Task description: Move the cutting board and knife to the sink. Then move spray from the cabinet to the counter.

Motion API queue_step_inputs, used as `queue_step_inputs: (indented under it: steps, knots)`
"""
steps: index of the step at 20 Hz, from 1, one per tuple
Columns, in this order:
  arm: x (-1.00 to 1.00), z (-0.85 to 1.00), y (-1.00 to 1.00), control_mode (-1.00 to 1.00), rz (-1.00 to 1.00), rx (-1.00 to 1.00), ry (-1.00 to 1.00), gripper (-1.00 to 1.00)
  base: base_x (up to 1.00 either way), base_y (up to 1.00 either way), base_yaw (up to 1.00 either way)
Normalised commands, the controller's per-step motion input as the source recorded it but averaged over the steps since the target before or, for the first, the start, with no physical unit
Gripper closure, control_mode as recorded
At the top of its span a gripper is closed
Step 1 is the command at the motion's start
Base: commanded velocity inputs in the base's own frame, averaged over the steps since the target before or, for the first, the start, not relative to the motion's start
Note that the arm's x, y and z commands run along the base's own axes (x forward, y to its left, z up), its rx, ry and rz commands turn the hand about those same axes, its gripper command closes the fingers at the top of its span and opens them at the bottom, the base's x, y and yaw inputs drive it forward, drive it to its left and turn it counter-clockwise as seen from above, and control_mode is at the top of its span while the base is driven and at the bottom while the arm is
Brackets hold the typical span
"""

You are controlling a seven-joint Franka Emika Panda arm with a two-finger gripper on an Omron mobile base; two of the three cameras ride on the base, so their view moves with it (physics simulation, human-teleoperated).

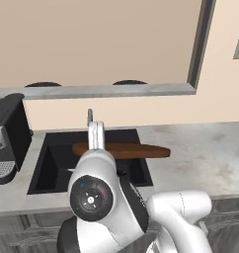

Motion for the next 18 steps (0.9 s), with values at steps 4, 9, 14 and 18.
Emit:
queue_step_inputs:
  steps: [4, 9, 14, 18]
  knots:
    - [0.23, -0.17, 0.15, -1.00, 0.00, 0.00, -0.01, 1.00, 0.00, 0.00, 0.00]
    - [0.12, -0.28, 0.21, -1.00, 0.00, 0.00, 0.00, 1.00, 0.00, 0.00, 0.00]
    - [0.12, -0.31, 0.16, -1.00, 0.00, 0.00, 0.00, 1.00, 0.00, 0.00, 0.00]
    - [0.03, -0.34, 0.00, -1.00, 0.00, 0.02, 0.00, 1.00, 0.00, 0.00, 0.00]
